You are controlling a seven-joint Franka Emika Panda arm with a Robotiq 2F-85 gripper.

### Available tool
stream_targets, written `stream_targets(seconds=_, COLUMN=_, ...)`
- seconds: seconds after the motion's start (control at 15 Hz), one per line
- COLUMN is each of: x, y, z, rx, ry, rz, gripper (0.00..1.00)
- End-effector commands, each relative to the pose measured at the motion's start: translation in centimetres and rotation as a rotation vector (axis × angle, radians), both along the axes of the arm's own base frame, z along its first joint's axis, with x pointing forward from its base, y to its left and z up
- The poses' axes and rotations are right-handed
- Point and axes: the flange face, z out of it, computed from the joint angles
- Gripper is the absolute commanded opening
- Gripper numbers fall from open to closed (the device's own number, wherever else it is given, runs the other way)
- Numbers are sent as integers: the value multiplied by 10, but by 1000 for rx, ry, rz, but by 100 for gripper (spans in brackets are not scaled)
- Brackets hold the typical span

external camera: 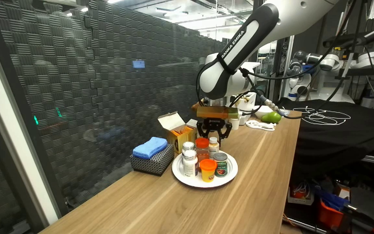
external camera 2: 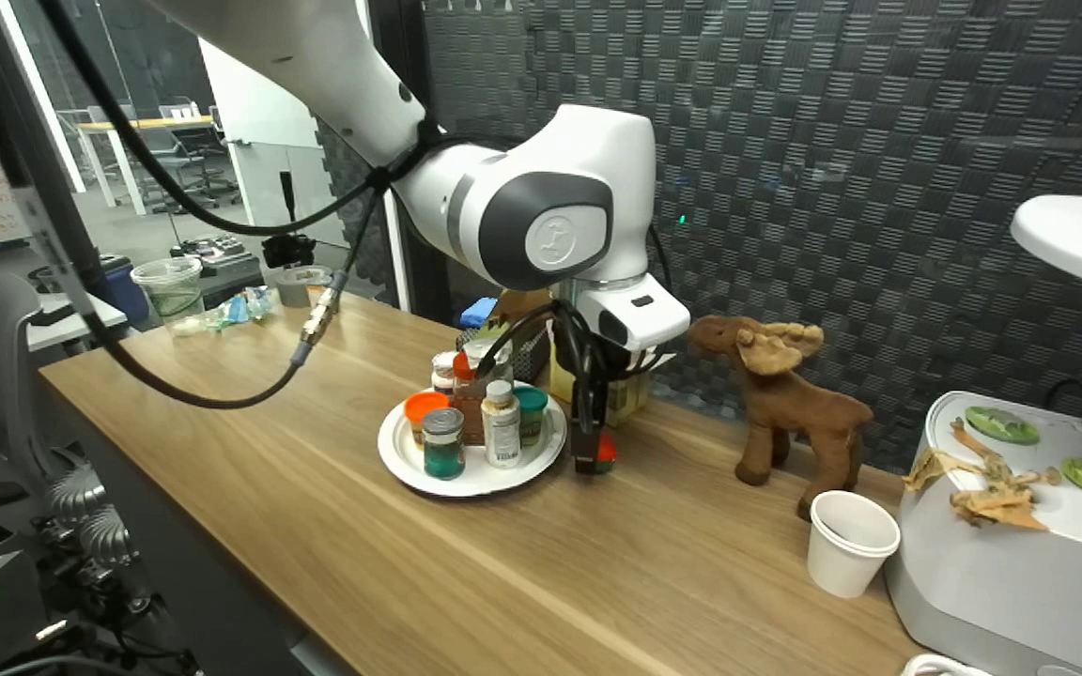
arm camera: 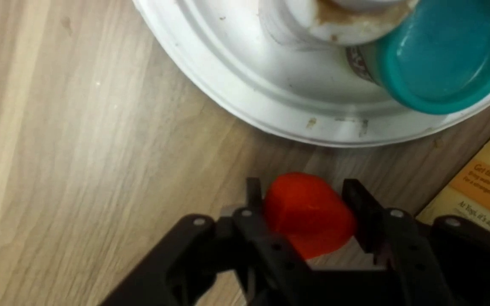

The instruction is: Put the bottles and orange plushie that are around the white plate on the white plate

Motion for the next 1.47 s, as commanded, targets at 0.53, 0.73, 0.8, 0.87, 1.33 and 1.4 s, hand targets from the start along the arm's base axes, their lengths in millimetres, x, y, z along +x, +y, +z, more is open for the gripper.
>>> stream_targets(seconds=0.53, x=-63, y=-5, z=67, rx=-38, ry=-139, rz=-107, gripper=26)
stream_targets(seconds=0.73, x=-94, y=0, z=69, rx=-34, ry=-173, rz=-54, gripper=26)
stream_targets(seconds=0.8, x=-103, y=2, z=69, rx=-29, ry=-175, rz=-21, gripper=26)
stream_targets(seconds=0.87, x=-112, y=4, z=68, rx=-27, ry=-175, rz=24, gripper=26)
stream_targets(seconds=1.33, x=-149, y=36, z=64, rx=4, ry=-156, rz=419, gripper=26)
stream_targets(seconds=1.4, x=-152, y=40, z=63, rx=6, ry=-150, rz=477, gripper=26)
